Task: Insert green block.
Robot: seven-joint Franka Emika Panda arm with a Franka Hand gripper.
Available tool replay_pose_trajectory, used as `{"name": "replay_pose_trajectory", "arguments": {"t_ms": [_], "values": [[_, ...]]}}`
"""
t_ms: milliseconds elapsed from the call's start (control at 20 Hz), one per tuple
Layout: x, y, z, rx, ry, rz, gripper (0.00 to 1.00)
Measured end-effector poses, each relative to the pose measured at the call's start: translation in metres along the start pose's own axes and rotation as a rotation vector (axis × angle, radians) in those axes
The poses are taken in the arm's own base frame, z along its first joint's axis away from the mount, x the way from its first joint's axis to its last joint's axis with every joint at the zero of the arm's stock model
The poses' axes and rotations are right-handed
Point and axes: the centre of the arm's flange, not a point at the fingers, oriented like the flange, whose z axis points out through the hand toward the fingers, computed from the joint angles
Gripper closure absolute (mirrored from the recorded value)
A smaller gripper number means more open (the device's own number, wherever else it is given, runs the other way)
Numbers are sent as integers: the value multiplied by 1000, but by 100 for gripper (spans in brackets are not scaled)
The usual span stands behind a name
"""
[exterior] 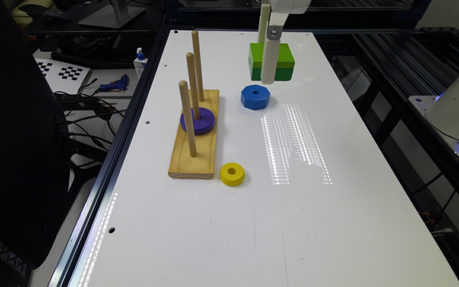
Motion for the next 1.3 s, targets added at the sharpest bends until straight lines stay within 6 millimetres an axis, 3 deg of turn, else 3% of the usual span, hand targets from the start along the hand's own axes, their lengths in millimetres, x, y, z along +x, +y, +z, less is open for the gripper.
{"name": "replay_pose_trajectory", "arguments": {"t_ms": [750, 1300], "values": [[1, -4, -2, 19, 13, -2, 100], [19, -27, 2, 39, 11, -4, 100]]}}
